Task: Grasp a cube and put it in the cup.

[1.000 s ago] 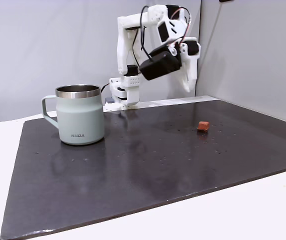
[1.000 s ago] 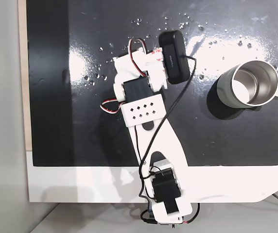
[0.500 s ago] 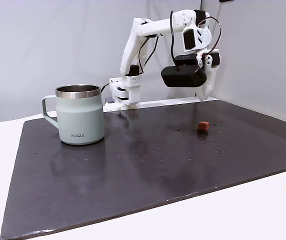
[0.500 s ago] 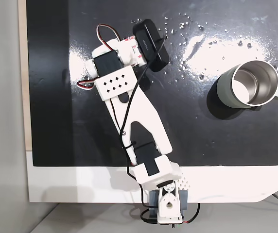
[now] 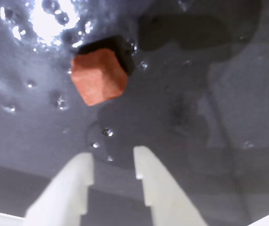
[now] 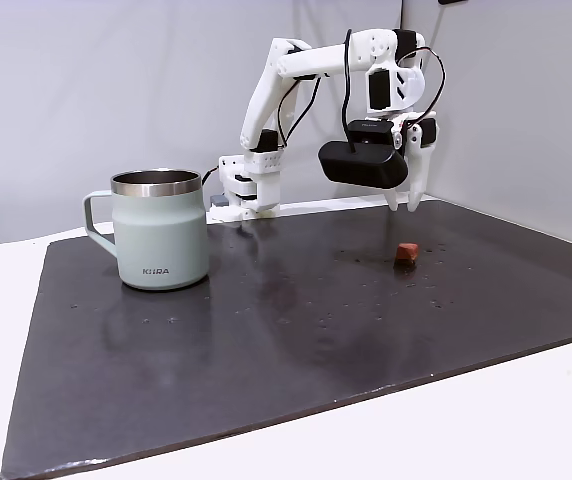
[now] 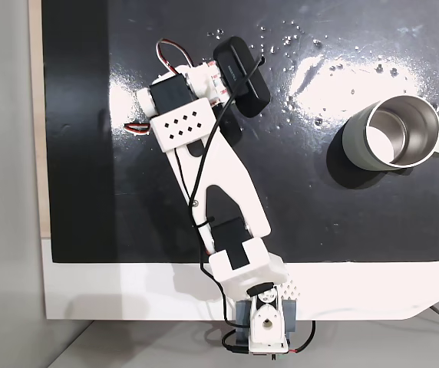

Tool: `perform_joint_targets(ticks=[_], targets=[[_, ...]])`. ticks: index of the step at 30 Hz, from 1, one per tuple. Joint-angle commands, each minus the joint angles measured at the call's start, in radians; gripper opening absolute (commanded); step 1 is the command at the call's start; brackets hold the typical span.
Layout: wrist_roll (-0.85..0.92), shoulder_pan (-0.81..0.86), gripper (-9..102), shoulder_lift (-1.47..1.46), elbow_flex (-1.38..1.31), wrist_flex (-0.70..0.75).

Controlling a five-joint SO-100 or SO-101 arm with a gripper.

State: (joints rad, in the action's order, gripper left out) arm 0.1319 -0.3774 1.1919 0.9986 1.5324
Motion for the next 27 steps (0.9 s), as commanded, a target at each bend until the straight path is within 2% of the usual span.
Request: perform_joint_targets(ticks=[1, 9, 27], targets=[[0.014, -0.002, 26, 0.009, -0.071, 0.012], [0.015, 0.005, 32, -0.029, -0.072, 0.014], [0.008, 0.034, 32, -0.250, -0.219, 0.029]])
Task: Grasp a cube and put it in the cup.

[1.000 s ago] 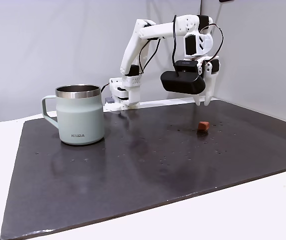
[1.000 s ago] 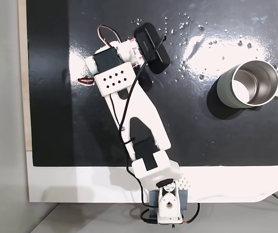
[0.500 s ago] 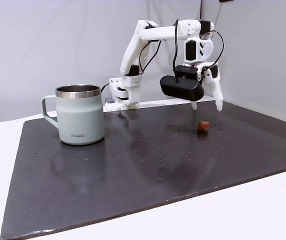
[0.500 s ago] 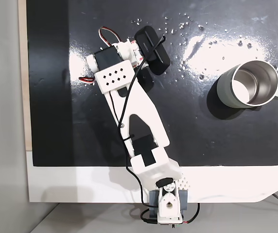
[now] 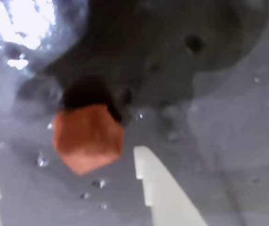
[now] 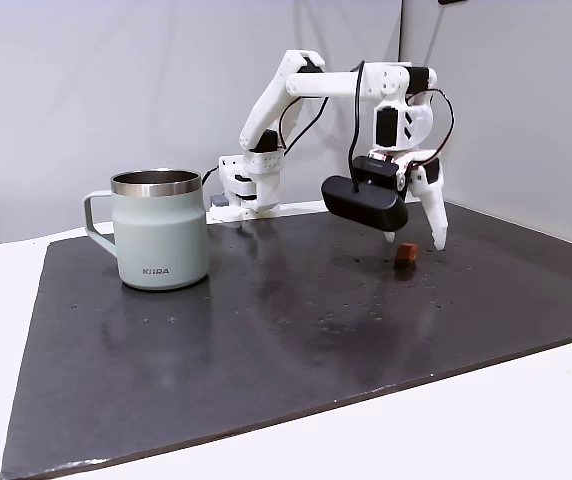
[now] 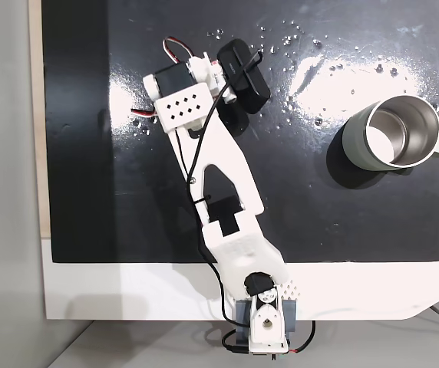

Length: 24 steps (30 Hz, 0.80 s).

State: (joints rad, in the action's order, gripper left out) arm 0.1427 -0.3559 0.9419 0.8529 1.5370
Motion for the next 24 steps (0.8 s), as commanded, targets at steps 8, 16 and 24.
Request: perform_joint_targets(ticks=[8, 16, 24], targets=[[-0.002, 0.014, 30, -0.092, -0.138, 0.046], [-0.002, 0.023, 17, -0.114, -0.179, 0.058], [0.002, 0.034, 7, -0.117, -0.181, 0.066]])
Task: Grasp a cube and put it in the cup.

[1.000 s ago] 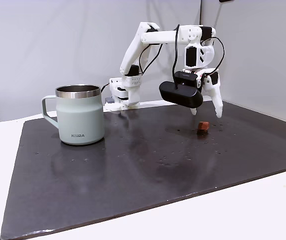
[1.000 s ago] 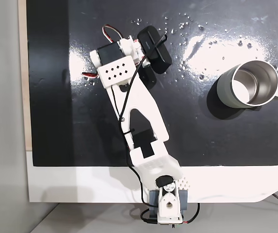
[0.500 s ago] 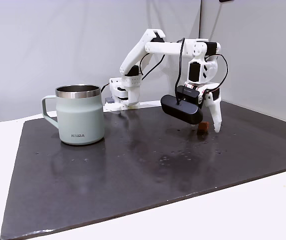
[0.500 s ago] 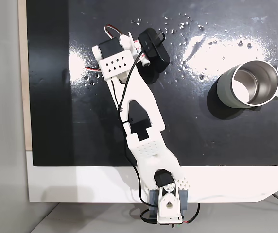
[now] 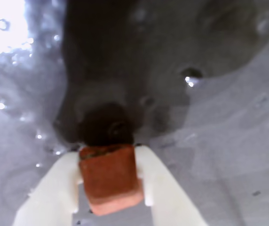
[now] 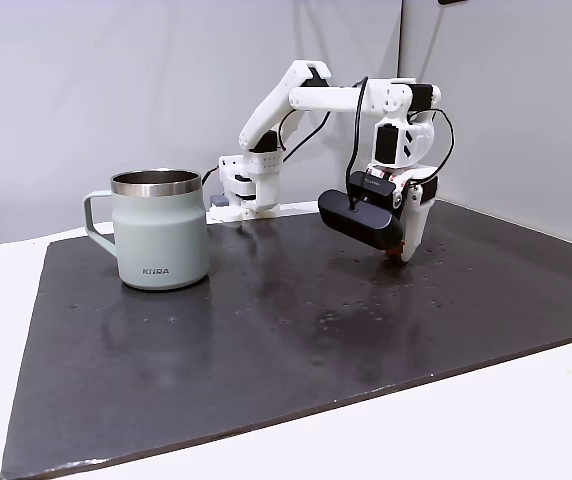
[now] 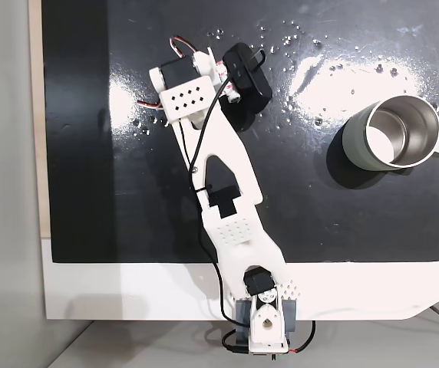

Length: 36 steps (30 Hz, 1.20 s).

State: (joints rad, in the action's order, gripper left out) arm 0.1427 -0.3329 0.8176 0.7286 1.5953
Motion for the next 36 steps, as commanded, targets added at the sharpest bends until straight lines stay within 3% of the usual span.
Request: perform_joint_targets(ticks=[1, 9, 25, 36], targets=[[0.003, 0.011, 6, 0.008, -0.057, 0.008], [-0.012, 0.011, 6, 0.043, -0.072, 0.029], [-0.048, 0.071, 5, 0.518, 0.048, 0.026], [-0.044, 0.138, 4, 0.623, 0.083, 0.025]])
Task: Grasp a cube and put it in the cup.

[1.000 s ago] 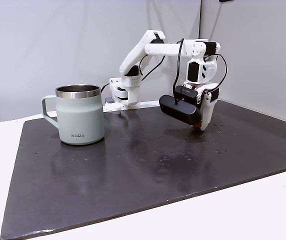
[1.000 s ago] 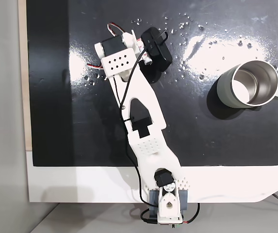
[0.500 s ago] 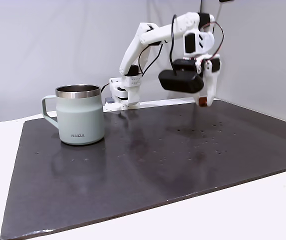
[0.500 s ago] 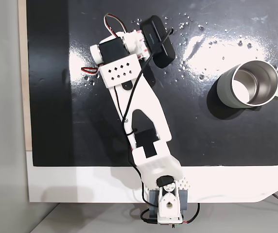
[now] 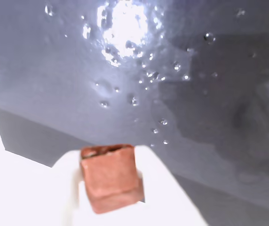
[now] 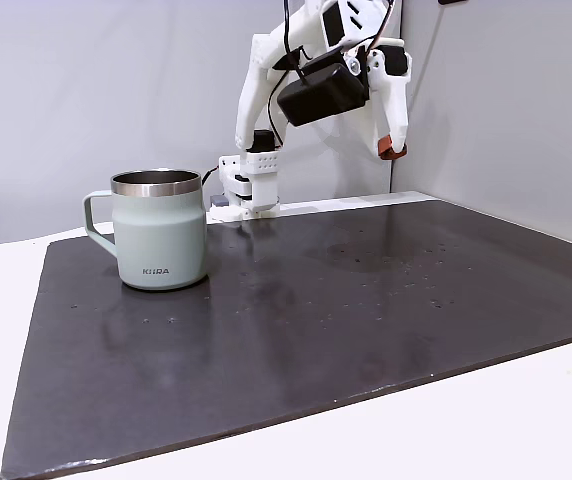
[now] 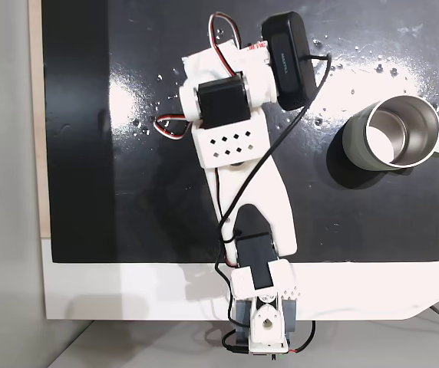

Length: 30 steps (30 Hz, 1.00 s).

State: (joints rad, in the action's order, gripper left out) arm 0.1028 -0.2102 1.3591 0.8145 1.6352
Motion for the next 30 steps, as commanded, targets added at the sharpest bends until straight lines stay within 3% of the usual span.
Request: perform_joint_targets(ticks=[1, 15, 30], targets=[[-0.006, 0.023, 4, 0.089, -0.002, -0.015], [0.006, 0.390, 1, 0.167, -0.123, 0.089], [0.244, 0.721, 1, 0.330, 0.035, 0.163]])
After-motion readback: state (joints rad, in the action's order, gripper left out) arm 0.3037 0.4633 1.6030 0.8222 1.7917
